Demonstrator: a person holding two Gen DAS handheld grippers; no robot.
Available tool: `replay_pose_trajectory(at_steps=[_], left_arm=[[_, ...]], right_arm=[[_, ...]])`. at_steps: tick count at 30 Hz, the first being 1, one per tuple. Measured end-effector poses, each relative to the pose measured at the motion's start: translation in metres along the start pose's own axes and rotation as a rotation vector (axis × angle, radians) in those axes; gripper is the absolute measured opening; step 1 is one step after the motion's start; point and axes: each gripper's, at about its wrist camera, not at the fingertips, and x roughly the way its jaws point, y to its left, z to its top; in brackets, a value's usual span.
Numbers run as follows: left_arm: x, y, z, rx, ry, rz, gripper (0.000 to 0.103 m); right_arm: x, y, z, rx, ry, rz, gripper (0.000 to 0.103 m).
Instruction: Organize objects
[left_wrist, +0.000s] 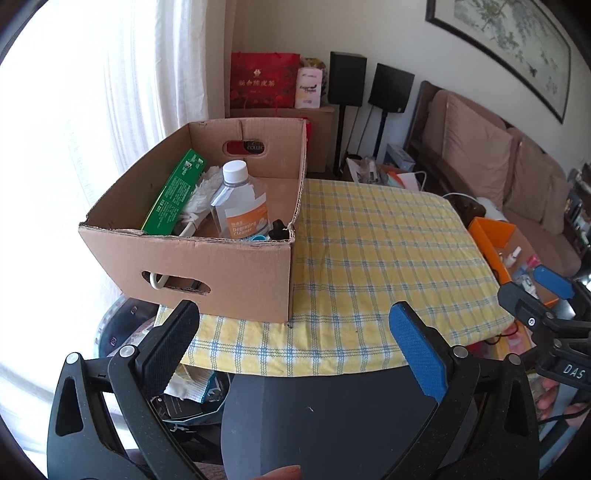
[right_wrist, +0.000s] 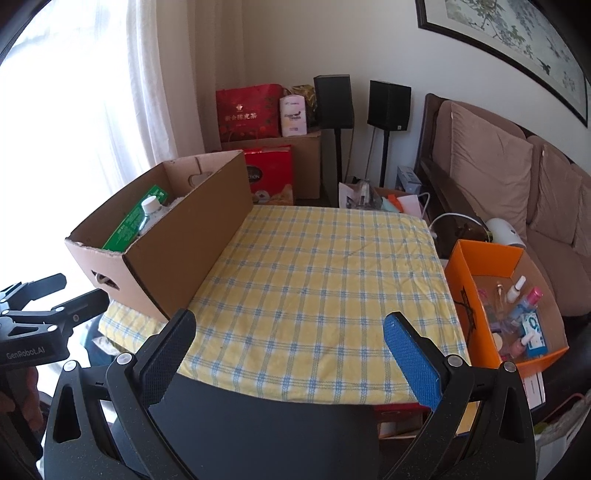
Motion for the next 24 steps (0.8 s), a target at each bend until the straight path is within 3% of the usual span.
replay_pose_trajectory(at_steps=[24], left_arm=[[-0.016, -0.006, -0.002, 0.026, -0.053, 0.019, 0.103]], right_arm=[[-0.006, 0.003, -0.001, 0.014, -0.015, -0.013, 0.102]])
